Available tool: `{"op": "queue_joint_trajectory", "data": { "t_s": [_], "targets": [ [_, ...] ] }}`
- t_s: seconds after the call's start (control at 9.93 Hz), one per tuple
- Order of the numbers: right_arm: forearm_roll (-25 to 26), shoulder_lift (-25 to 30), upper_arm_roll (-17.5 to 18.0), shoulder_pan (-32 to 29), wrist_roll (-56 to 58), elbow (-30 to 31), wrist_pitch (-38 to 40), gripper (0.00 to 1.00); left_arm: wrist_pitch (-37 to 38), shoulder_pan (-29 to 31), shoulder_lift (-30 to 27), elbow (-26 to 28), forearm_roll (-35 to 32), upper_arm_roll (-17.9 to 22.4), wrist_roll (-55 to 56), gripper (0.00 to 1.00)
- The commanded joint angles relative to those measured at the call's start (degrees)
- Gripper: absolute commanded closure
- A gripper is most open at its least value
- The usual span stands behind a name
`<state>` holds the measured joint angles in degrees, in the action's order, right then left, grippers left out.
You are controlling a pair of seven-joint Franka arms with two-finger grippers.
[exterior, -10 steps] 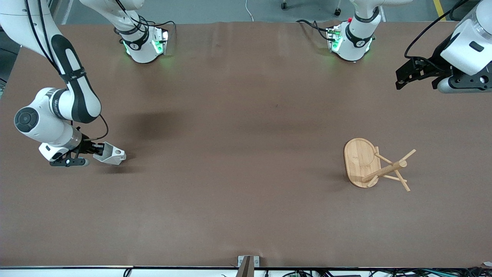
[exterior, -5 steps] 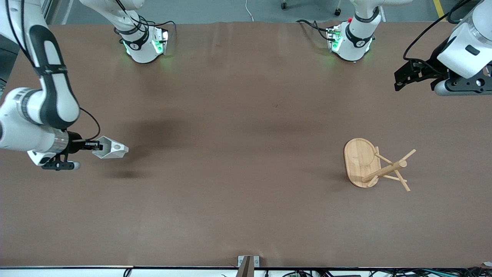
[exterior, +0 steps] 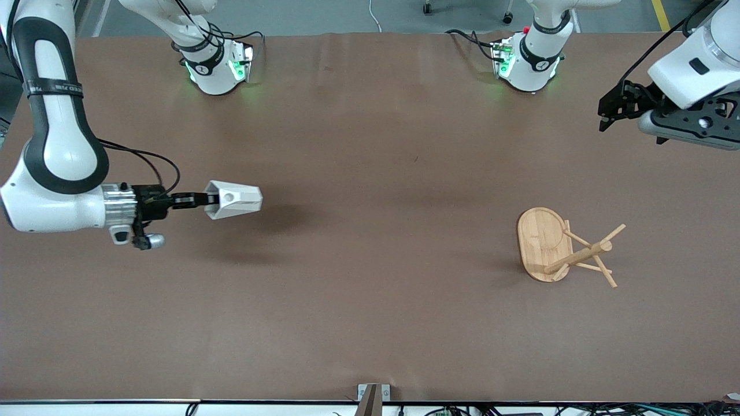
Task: Hang cup on rack
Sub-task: 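Lift the white cup with the right gripper while the left gripper approaches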
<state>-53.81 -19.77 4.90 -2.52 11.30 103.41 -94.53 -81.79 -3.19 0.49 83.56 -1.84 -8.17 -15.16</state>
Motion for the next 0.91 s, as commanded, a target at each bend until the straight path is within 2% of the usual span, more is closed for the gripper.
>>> {"op": "queue_joint_trajectory", "data": {
  "t_s": [0.0, 0.2, 0.4, 0.6, 0.81],
  "targets": [
    [-12.59, 0.87, 4.48, 2.15, 0.48, 3.19, -1.61, 1.0, 0.75, -0.23, 0.57, 0.55, 1.56, -2.37, -8.97, 0.0],
    [-18.57, 1.05, 11.85, 3.04, 0.83, 3.03, -6.25, 1.0, 1.36, -0.15, 0.39, 0.55, 4.8, -5.0, -16.36, 0.0],
    [-24.99, 0.87, 18.63, 2.95, 0.74, 3.11, -12.06, 1.0, 2.59, -0.15, 0.57, 0.73, 12.44, -5.36, -21.47, 0.0],
    [-26.86, 0.87, 21.28, 2.96, 0.66, 3.2, -12.17, 1.0, 3.21, -0.23, 1.09, 1.08, 17.63, -7.46, -23.68, 0.0],
    [-29.5, 0.87, 22.96, 3.04, 0.83, 3.55, -12.17, 1.0, 3.12, -0.23, 1.88, 2.57, 20.72, -12.11, -23.6, 0.0]
  ]
}}
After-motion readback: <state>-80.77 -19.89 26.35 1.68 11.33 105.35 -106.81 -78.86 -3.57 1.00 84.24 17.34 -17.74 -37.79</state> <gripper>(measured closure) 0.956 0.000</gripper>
